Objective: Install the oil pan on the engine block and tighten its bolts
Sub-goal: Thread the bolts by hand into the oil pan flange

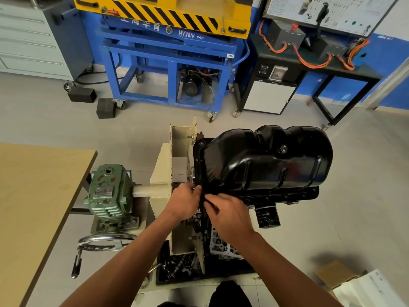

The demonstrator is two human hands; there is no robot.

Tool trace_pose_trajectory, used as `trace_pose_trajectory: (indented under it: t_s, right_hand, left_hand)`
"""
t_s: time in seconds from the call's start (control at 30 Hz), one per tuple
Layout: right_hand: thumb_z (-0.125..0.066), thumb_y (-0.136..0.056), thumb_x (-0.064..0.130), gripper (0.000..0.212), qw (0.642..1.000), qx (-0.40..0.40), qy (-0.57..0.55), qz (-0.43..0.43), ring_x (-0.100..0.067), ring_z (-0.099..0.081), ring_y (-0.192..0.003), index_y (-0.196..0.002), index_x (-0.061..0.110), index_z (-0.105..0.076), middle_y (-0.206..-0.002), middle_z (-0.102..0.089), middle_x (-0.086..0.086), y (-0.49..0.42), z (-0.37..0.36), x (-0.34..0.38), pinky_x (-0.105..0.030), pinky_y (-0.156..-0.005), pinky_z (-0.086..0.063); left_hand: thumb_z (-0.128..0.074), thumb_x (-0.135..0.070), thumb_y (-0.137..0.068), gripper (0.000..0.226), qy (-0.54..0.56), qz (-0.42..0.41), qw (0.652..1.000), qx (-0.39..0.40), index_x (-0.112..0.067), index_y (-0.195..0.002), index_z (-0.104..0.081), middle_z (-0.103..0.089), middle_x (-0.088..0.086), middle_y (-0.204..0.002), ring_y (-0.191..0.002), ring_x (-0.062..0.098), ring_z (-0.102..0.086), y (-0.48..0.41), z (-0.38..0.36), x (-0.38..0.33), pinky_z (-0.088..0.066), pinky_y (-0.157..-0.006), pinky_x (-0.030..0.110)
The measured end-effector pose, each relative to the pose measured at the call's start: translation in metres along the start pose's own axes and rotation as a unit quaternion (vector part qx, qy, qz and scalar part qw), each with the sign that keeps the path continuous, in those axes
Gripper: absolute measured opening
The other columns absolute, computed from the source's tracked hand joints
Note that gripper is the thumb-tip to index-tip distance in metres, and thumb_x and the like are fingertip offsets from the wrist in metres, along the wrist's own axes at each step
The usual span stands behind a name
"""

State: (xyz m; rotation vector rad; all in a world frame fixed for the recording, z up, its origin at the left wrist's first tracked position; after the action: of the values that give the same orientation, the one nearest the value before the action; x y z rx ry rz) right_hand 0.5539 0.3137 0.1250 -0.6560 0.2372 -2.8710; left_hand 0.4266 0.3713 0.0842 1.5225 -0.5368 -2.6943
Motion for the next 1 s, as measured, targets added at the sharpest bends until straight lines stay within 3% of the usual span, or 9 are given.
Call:
trace_pose_trajectory:
  t_s: [0.13,0.37,0.5,0.67,0.83,1.0]
  right_hand:
    - [-0.055,-0.1,0.027,0.021,0.999,0.019,0.024,0.012,-0.019,-0.066,-0.078,-0.111,0.024,-0.073,-0.086,-0.071,0.005,-0.004,0.0013,-0.0029,-0.036,-0.064,-0.054]
    - [-0.06,-0.098,0.031,0.012,0.999,-0.015,0.045,-0.004,-0.017,-0.067,-0.072,-0.098,0.023,-0.07,-0.079,-0.07,0.007,-0.0052,-0.0008,-0.003,-0.028,-0.057,-0.043]
    - [-0.061,-0.097,0.035,0.014,0.998,-0.025,0.059,-0.013,-0.018,-0.066,-0.068,-0.094,0.023,-0.07,-0.074,-0.069,0.006,-0.0059,-0.0017,-0.0025,-0.027,-0.056,-0.041]
    - [-0.061,-0.097,0.038,0.019,0.998,-0.032,0.06,-0.017,-0.018,-0.065,-0.067,-0.088,0.023,-0.069,-0.072,-0.068,0.006,-0.0047,-0.0015,-0.0019,-0.027,-0.056,-0.037]
    - [-0.073,-0.088,0.03,0.015,0.998,-0.057,0.019,0.013,-0.014,-0.061,-0.06,-0.1,0.021,-0.073,-0.068,-0.064,0.008,0.0009,0.0067,0.0014,-0.025,-0.052,-0.04]
    - [-0.058,-0.098,0.026,0.019,0.999,-0.004,0.021,0.031,-0.02,-0.066,-0.073,-0.111,0.022,-0.072,-0.082,-0.071,0.005,-0.0023,0.0043,-0.0051,-0.037,-0.061,-0.054]
  left_hand:
    - [-0.043,-0.031,-0.106,0.038,-0.004,-0.001,1.0,-0.005,-0.015,-0.075,-0.057,-0.055,-0.002,-0.059,-0.052,0.013,-0.051,0.0004,0.0001,0.0002,-0.035,-0.049,0.026]
    - [-0.043,-0.03,-0.107,0.036,-0.007,-0.011,1.0,-0.019,-0.012,-0.079,-0.06,-0.057,-0.001,-0.062,-0.053,0.014,-0.052,0.0017,-0.0005,-0.0025,-0.035,-0.049,0.026]
    - [-0.043,-0.03,-0.106,0.038,-0.011,-0.012,0.999,-0.031,-0.016,-0.072,-0.055,-0.056,-0.001,-0.06,-0.052,0.013,-0.052,0.0016,-0.0001,-0.0022,-0.034,-0.047,0.024]
    - [-0.043,-0.029,-0.107,0.037,-0.006,-0.009,1.0,-0.026,-0.01,-0.081,-0.061,-0.058,0.0,-0.062,-0.054,0.015,-0.054,0.001,0.0002,-0.0036,-0.037,-0.05,0.026]
    - [-0.043,-0.028,-0.106,0.037,-0.007,-0.013,0.999,-0.033,-0.008,-0.081,-0.061,-0.062,0.003,-0.067,-0.06,0.019,-0.057,0.0011,-0.0001,-0.0028,-0.04,-0.055,0.03]
    - [-0.044,-0.029,-0.106,0.037,-0.009,-0.014,0.999,-0.03,-0.008,-0.08,-0.061,-0.059,0.001,-0.063,-0.056,0.016,-0.055,0.0001,0.0006,-0.0031,-0.037,-0.05,0.026]
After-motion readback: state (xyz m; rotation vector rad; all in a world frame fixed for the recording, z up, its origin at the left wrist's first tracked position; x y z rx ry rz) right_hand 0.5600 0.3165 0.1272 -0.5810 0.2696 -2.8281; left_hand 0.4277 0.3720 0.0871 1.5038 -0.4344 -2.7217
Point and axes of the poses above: each hand's wrist, its own y-axis away from the middle knuckle, its own z-axis out of the back of the hand, x = y × z, the point moved 5 cm from there along -y, towards the middle knuckle
